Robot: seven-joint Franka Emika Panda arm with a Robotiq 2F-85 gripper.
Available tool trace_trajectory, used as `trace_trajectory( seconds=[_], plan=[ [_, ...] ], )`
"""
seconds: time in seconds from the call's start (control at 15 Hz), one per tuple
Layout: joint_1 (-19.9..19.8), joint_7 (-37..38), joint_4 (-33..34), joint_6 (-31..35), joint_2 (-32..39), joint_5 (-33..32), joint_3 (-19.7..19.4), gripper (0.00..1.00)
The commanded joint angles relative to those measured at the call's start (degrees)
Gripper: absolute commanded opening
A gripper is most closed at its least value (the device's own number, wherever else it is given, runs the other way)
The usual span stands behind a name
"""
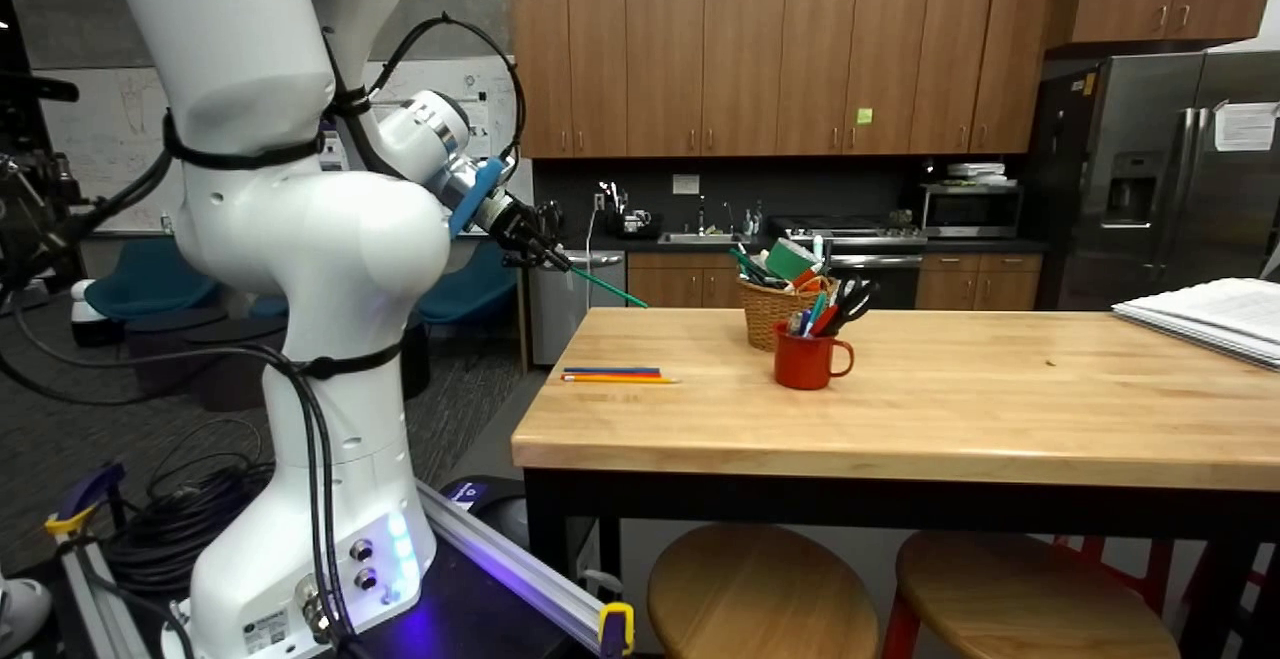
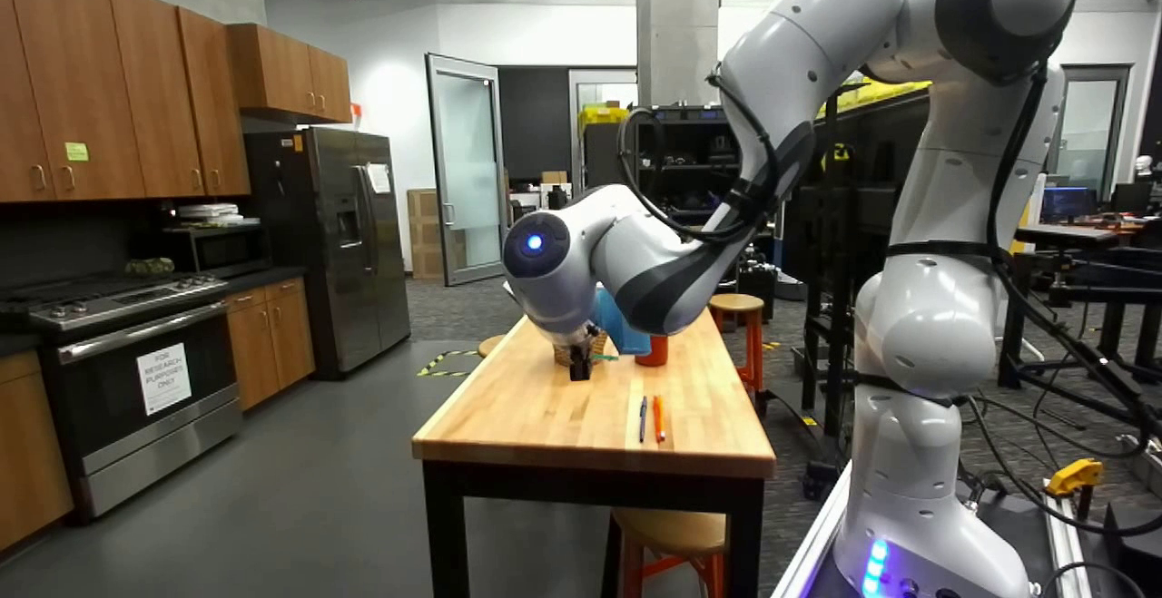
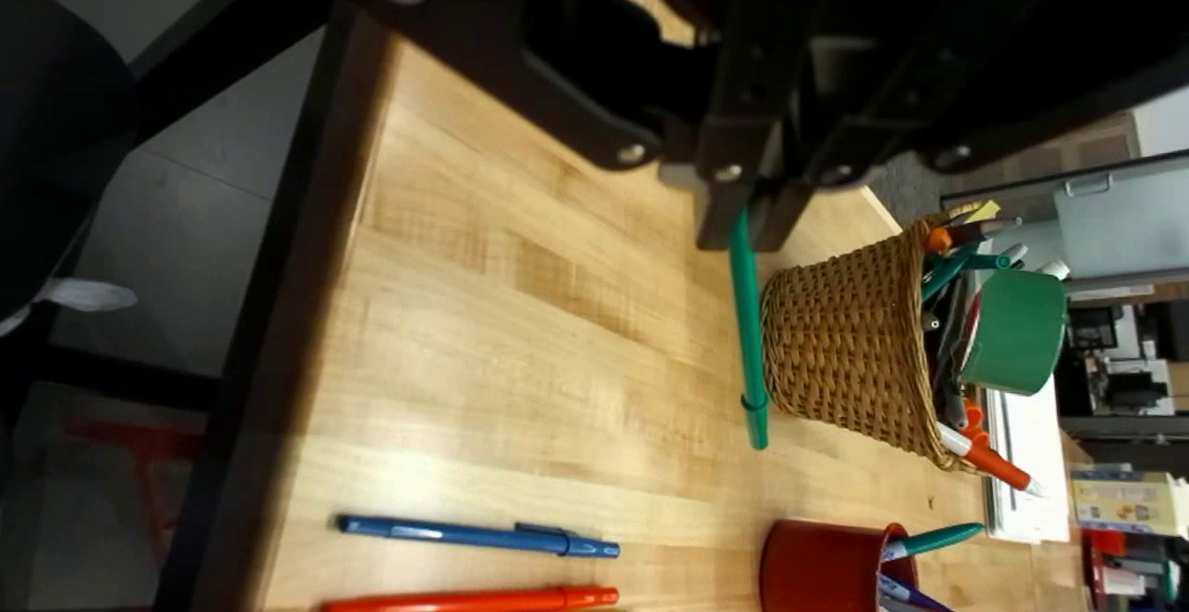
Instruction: Remove the green pencil from the stationary basket and put it on the table
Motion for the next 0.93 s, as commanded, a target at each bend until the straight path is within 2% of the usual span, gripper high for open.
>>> trace_trajectory(
  seconds=[0.0, 0.4, 0.87],
  plan=[
    [1.73, 2.85, -3.5, -0.4, -0.18, -4.48, 1.17, 0.02],
    [3.18, 6.16, -6.67, -2.4, 0.84, -11.21, 1.99, 0.02],
    [4.96, 9.43, -7.43, -3.7, 2.87, -10.52, 2.07, 0.02]
  ],
)
